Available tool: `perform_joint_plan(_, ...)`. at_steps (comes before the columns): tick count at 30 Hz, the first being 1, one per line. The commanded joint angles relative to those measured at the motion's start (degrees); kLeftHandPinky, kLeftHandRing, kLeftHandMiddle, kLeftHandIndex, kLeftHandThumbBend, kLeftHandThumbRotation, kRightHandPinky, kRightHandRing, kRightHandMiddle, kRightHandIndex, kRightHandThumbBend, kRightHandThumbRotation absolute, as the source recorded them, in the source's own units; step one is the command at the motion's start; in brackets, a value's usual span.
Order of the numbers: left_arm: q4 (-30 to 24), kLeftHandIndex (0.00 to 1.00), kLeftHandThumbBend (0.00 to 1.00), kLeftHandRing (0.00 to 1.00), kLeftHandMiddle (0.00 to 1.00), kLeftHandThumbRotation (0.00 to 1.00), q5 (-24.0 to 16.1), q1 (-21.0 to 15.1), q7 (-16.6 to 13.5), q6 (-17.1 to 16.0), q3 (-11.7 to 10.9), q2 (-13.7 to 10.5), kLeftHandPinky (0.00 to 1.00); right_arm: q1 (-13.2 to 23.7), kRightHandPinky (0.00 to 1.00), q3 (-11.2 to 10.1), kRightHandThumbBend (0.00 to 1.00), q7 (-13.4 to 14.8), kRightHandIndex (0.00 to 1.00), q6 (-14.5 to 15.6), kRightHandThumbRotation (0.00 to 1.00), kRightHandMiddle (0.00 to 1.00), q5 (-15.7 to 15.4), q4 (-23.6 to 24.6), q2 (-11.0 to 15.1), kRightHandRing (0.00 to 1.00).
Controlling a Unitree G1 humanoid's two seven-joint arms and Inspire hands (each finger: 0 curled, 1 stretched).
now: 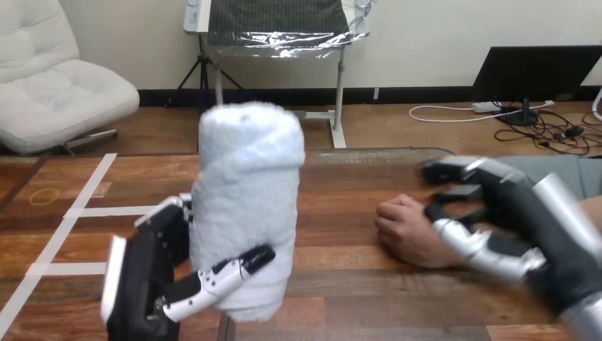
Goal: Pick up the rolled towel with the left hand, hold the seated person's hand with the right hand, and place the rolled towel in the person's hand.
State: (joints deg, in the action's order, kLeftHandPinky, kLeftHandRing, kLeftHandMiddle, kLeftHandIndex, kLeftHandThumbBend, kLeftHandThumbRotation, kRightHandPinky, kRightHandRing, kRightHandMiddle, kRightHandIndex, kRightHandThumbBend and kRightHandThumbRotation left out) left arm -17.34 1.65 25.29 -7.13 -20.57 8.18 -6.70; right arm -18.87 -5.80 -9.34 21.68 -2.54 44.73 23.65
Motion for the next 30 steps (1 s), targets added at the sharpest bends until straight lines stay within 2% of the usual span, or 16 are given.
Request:
perform_joint_plan(1,-5.11,0.51,0.67,0.37,0.43,0.07,-0.3,-1.73,0.51,-1.49,-0.46,2.14,0.32,6.4,0.57,-1.52,0.56,-0.4,0.74,1.38,0.0,0.8,-3.96,5.95,3.13,0.76)
perform_joint_plan(4,-5.01,0.51,0.67,0.36,0.43,0.07,-0.98,-1.65,0.4,-1.58,-0.76,2.15,0.32,6.94,0.57,-0.81,0.58,-1.17,0.74,0.55,0.0,0.8,-7.51,5.64,4.89,0.76)
perform_joint_plan(8,-4.5,0.51,0.67,0.36,0.43,0.06,-2.14,-1.57,0.17,-2.04,-1.19,2.1,0.32,7.17,0.58,0.66,0.62,-2.46,0.74,-1.8,0.0,0.8,-14.16,4.6,8.2,0.75)
perform_joint_plan(12,-4.16,0.51,0.66,0.36,0.43,0.06,-2.7,-1.33,0.13,-2.28,-1.35,2.07,0.33,7.64,0.59,1.8,0.67,-4.22,0.74,-2.35,0.0,0.79,-19.16,4.29,10.23,0.77)
perform_joint_plan(22,-3.59,0.51,0.64,0.36,0.42,0.05,-3.17,-1.41,0.59,-2.43,-1.21,2.02,0.34,10.07,0.63,3.96,0.78,-8.86,0.75,-2.89,0.0,0.82,-27.15,3.11,12.43,0.81)
perform_joint_plan(30,-2.23,0.51,0.62,0.36,0.42,0.03,-3.31,-1.58,1.04,-3.79,-0.72,2.11,0.34,12.14,0.68,5.59,0.82,-13.32,0.76,-2.19,0.0,0.83,-32.58,2.18,13.62,0.83)
